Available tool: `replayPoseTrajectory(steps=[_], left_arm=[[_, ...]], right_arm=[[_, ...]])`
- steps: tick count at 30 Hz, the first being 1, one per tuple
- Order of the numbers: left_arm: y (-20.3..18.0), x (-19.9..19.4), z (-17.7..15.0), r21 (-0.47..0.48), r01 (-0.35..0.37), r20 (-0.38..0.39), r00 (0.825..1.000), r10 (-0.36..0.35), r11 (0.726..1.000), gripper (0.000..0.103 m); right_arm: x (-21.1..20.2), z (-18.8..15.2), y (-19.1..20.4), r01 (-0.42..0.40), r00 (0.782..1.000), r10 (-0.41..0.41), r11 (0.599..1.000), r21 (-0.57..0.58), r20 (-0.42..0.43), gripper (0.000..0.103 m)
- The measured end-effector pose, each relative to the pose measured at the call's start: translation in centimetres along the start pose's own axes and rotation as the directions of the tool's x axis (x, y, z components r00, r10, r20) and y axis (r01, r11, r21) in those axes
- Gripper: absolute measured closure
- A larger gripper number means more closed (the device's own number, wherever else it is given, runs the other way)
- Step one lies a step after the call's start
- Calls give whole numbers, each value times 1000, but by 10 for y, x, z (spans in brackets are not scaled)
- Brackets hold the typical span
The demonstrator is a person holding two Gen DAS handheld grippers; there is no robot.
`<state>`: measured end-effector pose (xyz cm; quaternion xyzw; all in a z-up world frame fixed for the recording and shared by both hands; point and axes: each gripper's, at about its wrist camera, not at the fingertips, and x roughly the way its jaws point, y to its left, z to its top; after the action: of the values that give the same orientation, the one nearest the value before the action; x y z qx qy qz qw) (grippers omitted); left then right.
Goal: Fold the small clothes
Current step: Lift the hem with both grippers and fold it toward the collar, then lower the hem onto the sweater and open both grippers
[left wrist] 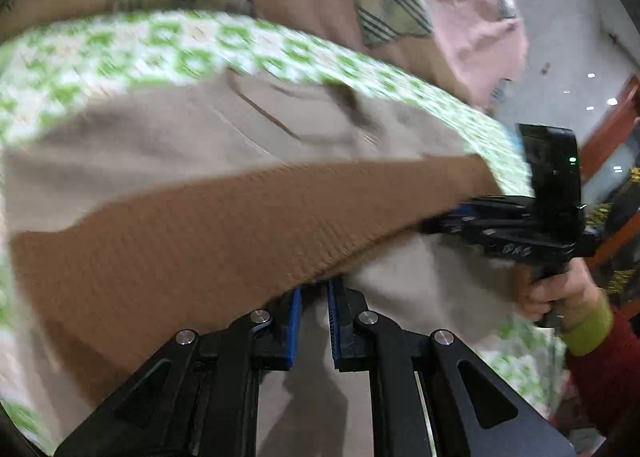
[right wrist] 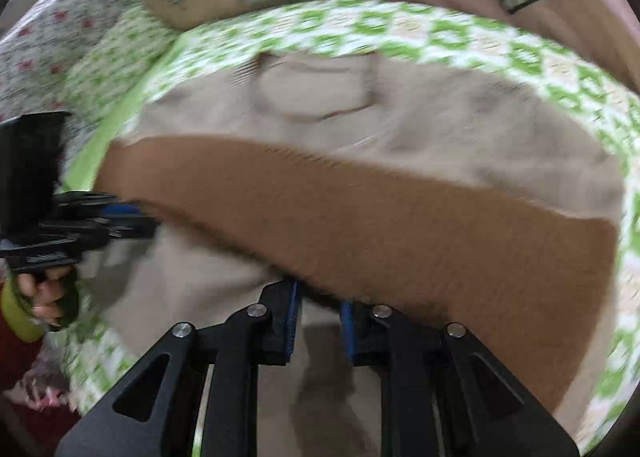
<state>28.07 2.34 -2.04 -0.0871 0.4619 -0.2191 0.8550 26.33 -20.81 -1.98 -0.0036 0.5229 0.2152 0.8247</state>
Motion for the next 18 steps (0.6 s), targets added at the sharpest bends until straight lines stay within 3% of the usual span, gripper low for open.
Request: replayPoseTrajectory(steps=[3, 5, 9, 12, 18], left_arm=[[36, -9, 23, -57, -84, 64, 994, 87, 995, 89], [64, -15, 32, -127, -174, 92, 978, 186, 976, 95], [115, -28, 28, -290, -126, 145, 974, 174, 949, 96], [125, -39, 15, -320, -79, 185, 972, 144, 944, 96], [112, -64, -14, -318, -92, 192, 968, 159, 944, 96]], right_arm=[[-8, 17, -33, 80, 993, -89, 991, 103, 81, 84], [-17, 21, -60, 87, 983, -121, 968, 236, 137, 84], [-34, 7, -99, -32, 964, -98, 880, 474, 247, 84], [-46, -4, -104, -6, 950, -157, 857, 516, 272, 83], [-71, -35, -98, 0, 944, -191, 818, 575, 271, 83]])
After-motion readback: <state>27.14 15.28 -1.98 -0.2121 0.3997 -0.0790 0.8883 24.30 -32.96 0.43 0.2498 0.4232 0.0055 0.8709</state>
